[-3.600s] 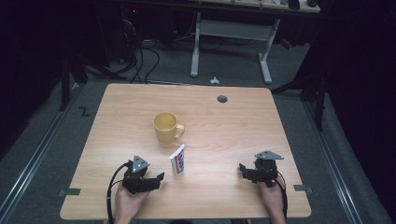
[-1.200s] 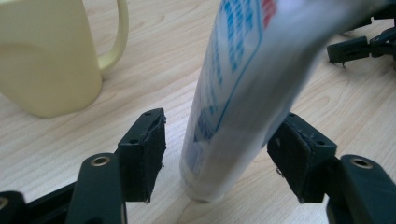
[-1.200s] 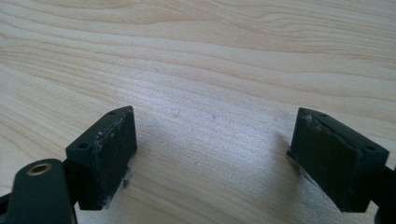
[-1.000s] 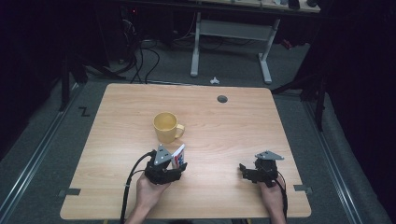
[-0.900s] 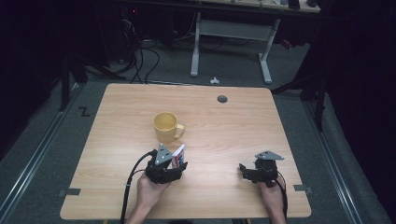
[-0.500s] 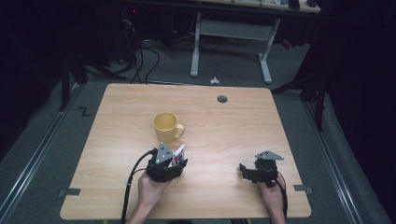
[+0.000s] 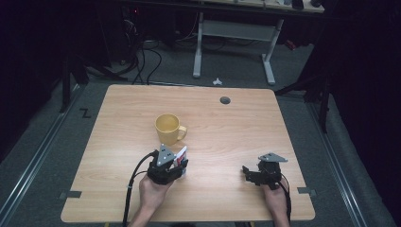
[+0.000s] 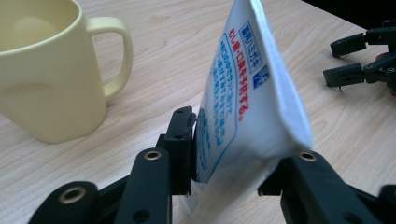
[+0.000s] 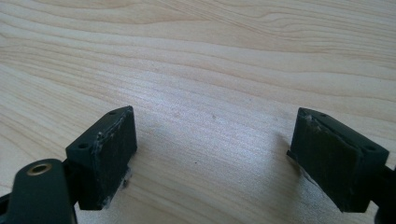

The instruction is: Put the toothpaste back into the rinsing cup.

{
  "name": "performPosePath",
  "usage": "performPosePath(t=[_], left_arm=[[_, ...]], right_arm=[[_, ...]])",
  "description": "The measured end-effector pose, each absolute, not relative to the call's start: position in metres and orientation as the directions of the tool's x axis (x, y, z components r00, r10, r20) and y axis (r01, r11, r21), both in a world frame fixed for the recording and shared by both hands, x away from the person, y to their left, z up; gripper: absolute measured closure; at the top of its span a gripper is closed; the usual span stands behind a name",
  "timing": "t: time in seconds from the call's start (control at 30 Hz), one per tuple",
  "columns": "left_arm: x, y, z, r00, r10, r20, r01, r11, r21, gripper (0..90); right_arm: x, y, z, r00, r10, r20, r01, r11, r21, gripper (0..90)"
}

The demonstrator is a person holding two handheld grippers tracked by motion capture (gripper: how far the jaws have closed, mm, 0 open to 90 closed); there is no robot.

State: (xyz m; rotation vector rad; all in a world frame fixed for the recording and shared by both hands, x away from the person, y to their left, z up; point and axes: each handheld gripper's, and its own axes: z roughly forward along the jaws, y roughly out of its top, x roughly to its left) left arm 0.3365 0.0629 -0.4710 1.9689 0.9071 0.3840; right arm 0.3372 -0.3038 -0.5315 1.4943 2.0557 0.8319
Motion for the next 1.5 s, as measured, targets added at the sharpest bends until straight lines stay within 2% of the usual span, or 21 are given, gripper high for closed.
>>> performPosePath(t=[0.67,1.2,1.33,1.5], left_arm=[[0.337,0.07,-0.467,0.689,0.715,-0.119,0.447,-0.291,0.846,67.4],[0.338,0.079,-0.455,0.69,0.717,-0.105,0.429,-0.287,0.856,67.4],[0.341,0.083,-0.452,0.689,0.707,-0.16,0.454,-0.249,0.855,67.4],[0.342,0.085,-0.445,0.695,0.704,-0.147,0.439,-0.254,0.862,67.5]], right_arm=[[0.337,-0.304,-0.531,-0.302,0.953,-0.017,0.673,0.226,0.704,14.4],[0.337,-0.304,-0.531,-0.301,0.953,-0.017,0.673,0.226,0.704,14.4],[0.337,-0.304,-0.531,-0.301,0.953,-0.017,0.673,0.226,0.704,14.5],[0.337,-0.304,-0.531,-0.301,0.953,-0.017,0.673,0.225,0.704,14.4]])
